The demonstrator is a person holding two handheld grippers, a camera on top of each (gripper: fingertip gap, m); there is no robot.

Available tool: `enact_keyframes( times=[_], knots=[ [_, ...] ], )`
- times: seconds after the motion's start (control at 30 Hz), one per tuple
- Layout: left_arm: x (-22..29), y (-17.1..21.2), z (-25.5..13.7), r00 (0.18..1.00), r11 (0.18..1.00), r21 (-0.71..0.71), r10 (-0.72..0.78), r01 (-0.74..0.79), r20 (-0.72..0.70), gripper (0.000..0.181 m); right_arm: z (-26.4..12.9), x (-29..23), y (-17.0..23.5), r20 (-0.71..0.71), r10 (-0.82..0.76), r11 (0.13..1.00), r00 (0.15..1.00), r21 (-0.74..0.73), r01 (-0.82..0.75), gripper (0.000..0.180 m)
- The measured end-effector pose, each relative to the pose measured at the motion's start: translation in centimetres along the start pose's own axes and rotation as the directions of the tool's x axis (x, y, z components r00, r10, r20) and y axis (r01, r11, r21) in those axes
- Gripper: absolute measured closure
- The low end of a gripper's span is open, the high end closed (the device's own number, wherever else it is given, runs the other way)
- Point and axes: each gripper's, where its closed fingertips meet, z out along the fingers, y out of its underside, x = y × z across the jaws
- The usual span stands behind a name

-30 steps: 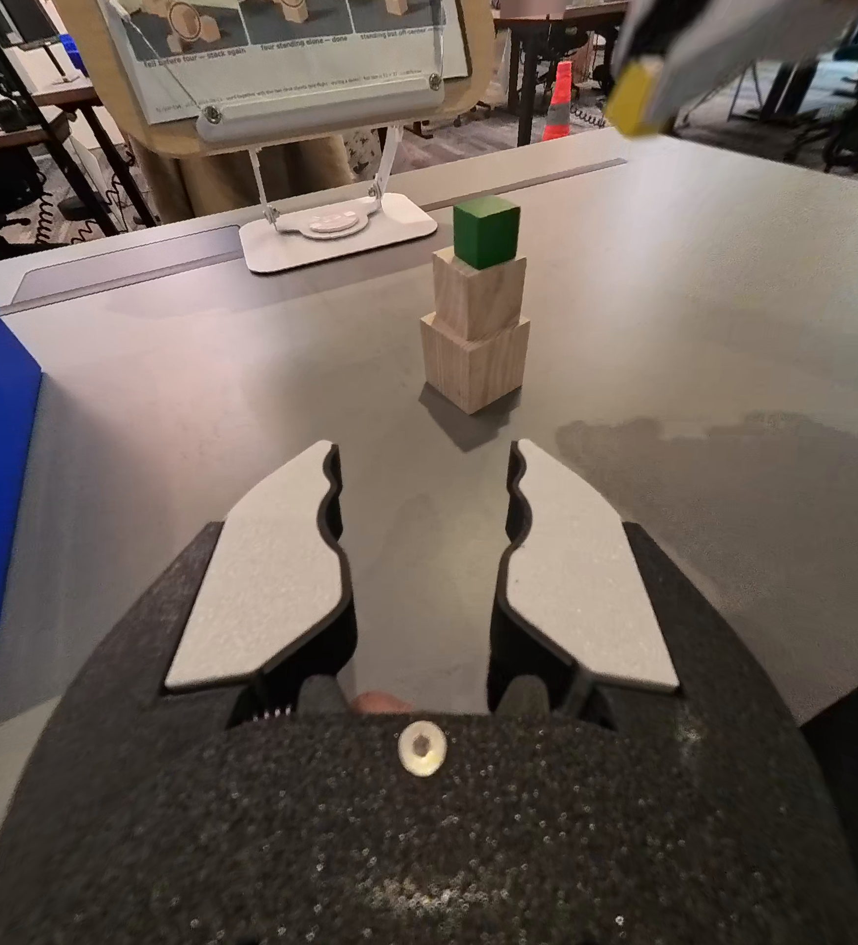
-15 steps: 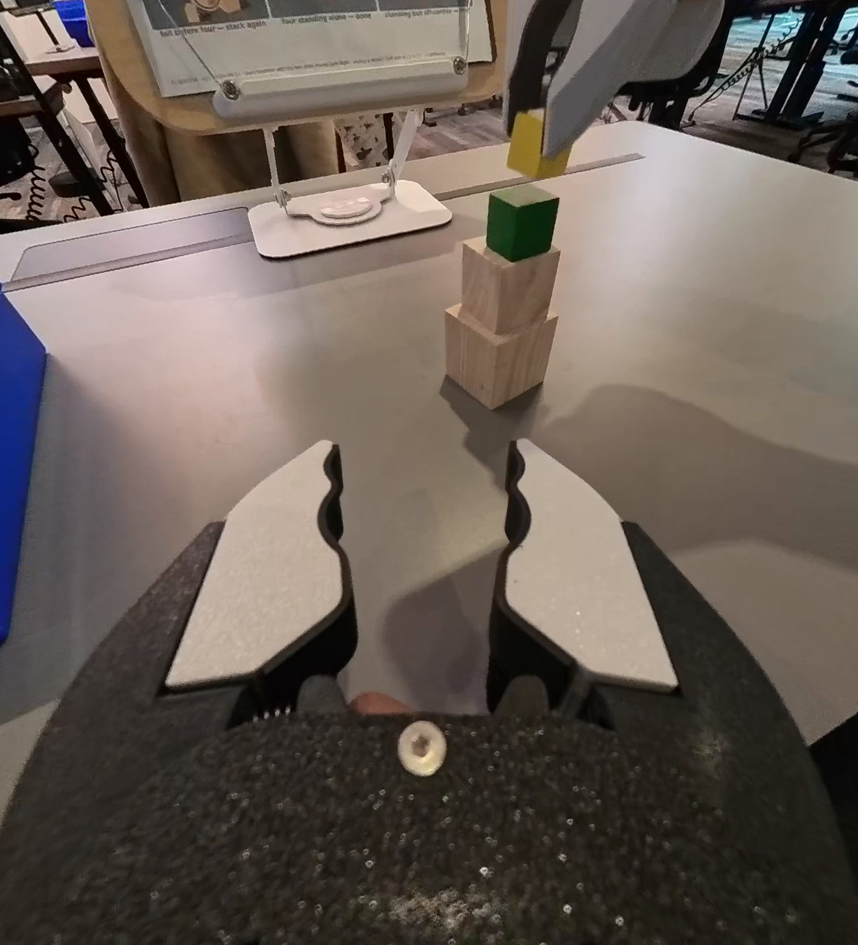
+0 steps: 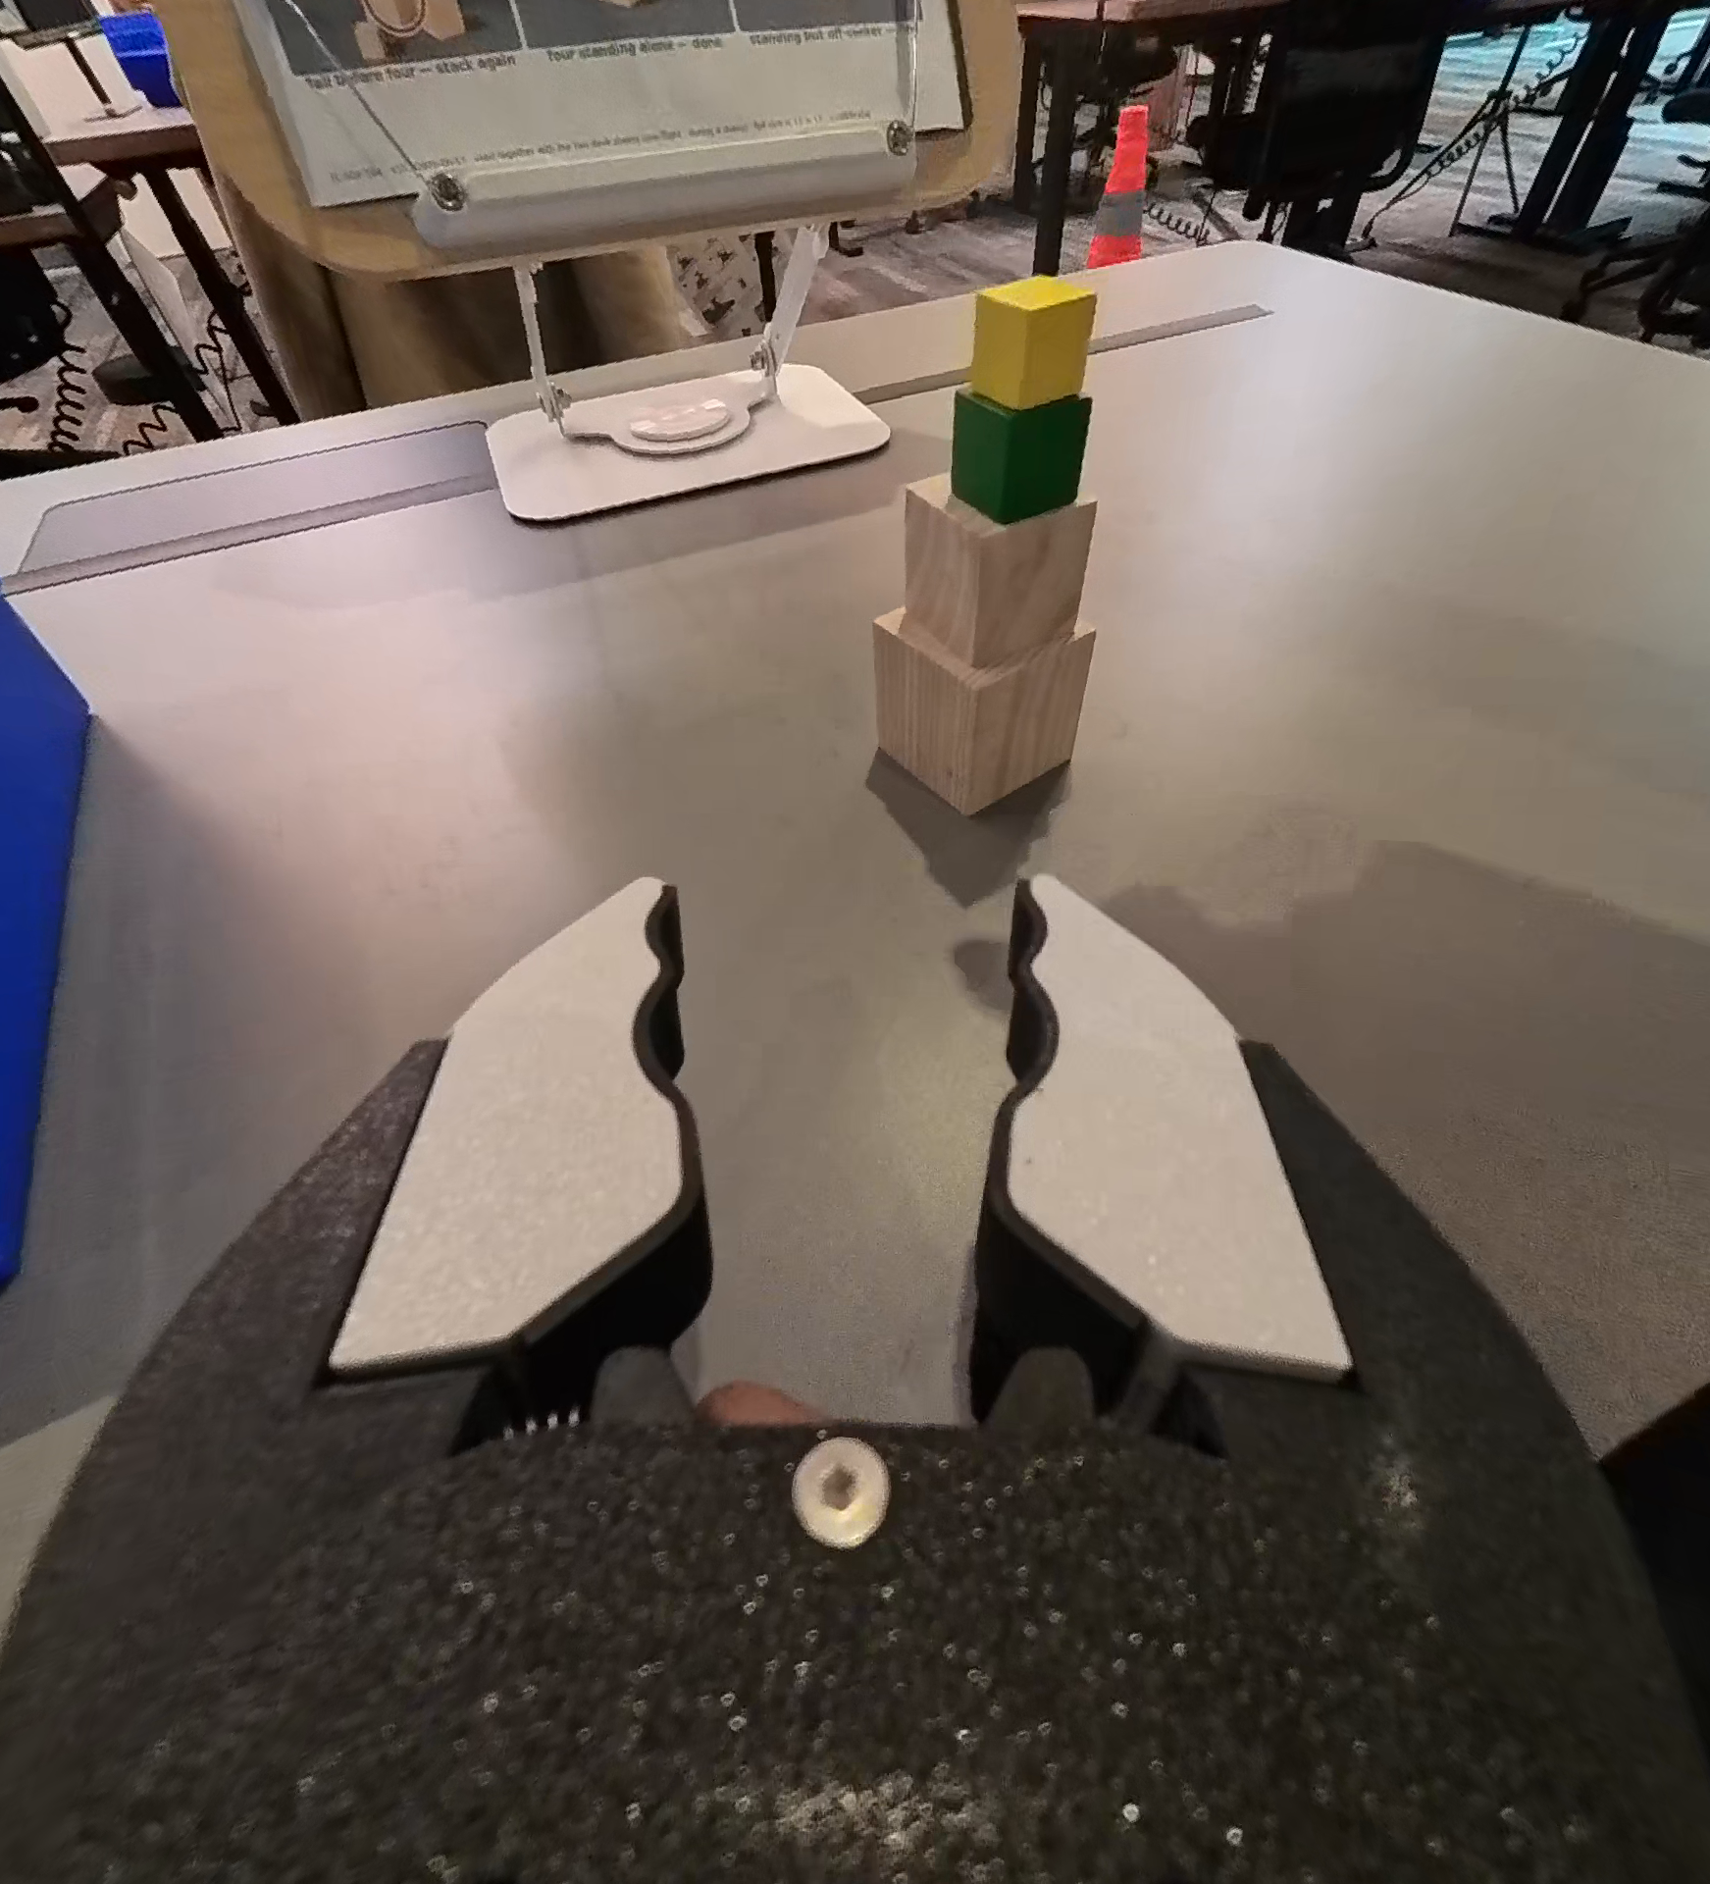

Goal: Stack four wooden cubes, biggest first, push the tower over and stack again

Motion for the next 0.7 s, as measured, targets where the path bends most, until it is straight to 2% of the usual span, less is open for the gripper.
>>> enact_keyframes(
  times=[0.03,0.13,0.23,0.33,0.4,0.53,0.63,0.7],
  knots=[
    [0.0,0.0,0.0,1.000,1.000,0.000,-0.001,0.001,0.000,0.119,-1.0,-0.6,0.5,-0.076,0.019,0.999,0.997,0.045,-0.016,0.135],
    [0.0,0.0,-0.1,1.000,1.000,0.000,-0.005,0.005,-0.002,0.119,-2.9,-3.3,3.8,-0.281,0.132,0.983,0.951,0.163,-0.089,0.142],
    [0.1,0.0,-0.1,1.000,1.000,-0.004,-0.006,0.006,-0.003,0.119,-3.1,-6.5,8.4,-0.356,0.314,0.937,0.880,0.263,-0.228,0.145],
    [0.1,0.1,0.1,1.000,1.000,-0.005,-0.005,0.005,-0.002,0.120,-2.3,-9.4,13.3,-0.365,0.394,0.918,0.843,0.205,-0.340,0.146],
    [0.2,0.0,0.2,1.000,1.000,-0.003,-0.003,0.003,-0.002,0.120,-1.9,-10.8,15.1,-0.346,0.449,0.892,0.824,0.220,-0.395,0.147],
    [0.3,-0.2,0.5,1.000,1.000,0.005,0.004,-0.004,-0.001,0.120,-1.9,-11.3,16.7,-0.344,0.496,0.867,0.797,0.239,-0.436,0.148],
    [0.5,-0.2,0.8,1.000,1.000,-0.002,0.013,-0.013,-0.004,0.120,-1.4,-11.8,16.9,-0.284,0.550,0.833,0.785,0.257,-0.490,0.149],
    [0.6,-0.1,0.9,1.000,1.000,-0.002,0.020,-0.020,-0.005,0.120,-1.0,-11.9,17.4,-0.301,0.526,0.850,0.796,0.228,-0.475,0.149]
  ],
)
